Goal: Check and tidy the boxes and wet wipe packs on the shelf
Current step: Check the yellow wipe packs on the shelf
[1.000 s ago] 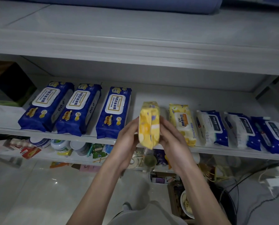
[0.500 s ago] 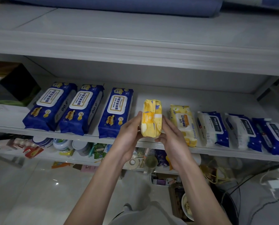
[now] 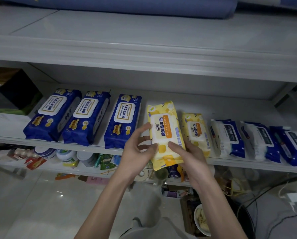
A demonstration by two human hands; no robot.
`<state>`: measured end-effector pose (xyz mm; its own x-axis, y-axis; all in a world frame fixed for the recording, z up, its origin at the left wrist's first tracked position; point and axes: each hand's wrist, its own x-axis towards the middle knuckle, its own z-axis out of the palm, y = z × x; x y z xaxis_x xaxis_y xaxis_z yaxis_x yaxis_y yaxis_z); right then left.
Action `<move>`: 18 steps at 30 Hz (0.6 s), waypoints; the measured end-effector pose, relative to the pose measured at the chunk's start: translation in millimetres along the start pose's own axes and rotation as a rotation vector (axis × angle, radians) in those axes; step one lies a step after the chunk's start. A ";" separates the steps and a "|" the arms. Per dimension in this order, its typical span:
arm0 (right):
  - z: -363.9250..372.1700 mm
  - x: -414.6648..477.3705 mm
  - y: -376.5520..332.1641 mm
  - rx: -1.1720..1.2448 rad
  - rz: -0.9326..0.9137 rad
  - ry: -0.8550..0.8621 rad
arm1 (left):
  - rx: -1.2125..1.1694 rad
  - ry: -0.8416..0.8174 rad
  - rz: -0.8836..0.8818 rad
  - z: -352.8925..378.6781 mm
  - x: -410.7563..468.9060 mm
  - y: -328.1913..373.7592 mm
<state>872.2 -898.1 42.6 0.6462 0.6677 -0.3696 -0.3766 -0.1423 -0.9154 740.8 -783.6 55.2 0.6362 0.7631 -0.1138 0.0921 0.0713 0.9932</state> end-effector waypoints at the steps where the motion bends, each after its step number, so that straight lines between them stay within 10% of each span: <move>1: 0.1 -1.0 4.3 0.041 -0.004 0.005 | -0.032 0.033 -0.010 1.0 -2.2 -2.1; 18: 14.9 87.4 60.1 0.084 0.058 0.204 | 0.306 0.104 -0.099 -27.8 -47.1 -79.1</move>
<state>896.2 -837.3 -42.4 0.7396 0.4970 -0.4538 -0.4655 -0.1092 -0.8783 682.2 -807.4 -17.3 0.5326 0.8246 -0.1909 0.3859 -0.0358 0.9219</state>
